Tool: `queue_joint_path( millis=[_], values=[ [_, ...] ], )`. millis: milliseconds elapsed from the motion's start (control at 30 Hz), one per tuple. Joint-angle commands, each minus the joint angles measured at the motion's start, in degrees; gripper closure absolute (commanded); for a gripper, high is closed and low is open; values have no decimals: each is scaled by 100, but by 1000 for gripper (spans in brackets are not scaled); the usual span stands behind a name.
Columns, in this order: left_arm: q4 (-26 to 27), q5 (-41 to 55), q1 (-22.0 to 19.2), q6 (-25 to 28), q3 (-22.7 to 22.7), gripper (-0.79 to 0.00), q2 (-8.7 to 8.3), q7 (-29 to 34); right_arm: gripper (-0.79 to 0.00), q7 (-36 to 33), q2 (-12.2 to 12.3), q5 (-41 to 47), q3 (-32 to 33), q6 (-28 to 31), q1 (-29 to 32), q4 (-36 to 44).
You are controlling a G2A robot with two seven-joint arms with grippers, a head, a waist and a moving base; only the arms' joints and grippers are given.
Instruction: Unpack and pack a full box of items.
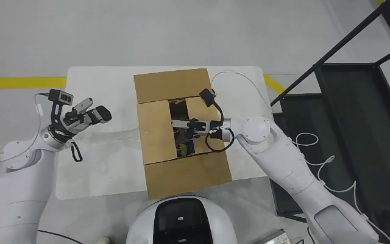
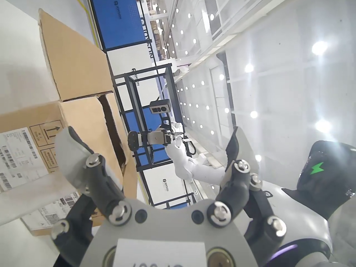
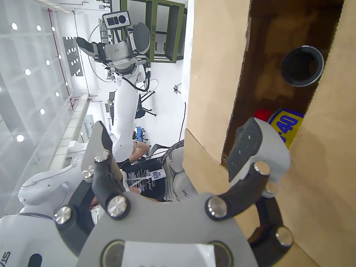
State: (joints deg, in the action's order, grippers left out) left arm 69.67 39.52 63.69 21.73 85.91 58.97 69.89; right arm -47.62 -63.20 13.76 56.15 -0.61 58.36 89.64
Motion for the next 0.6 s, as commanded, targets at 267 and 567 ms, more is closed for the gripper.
queue_joint_path(
  millis=[267, 567],
  values=[
    [-8, 41, -3, -22, 1, -785, 0, 41, -785, 5, -1, -4, -4, 4, -1, -1],
    [134, 384, 38, -369, 101, -785, -18, 201, -785, -23, -7, 515, 158, -24, 96, 77]
  ],
)
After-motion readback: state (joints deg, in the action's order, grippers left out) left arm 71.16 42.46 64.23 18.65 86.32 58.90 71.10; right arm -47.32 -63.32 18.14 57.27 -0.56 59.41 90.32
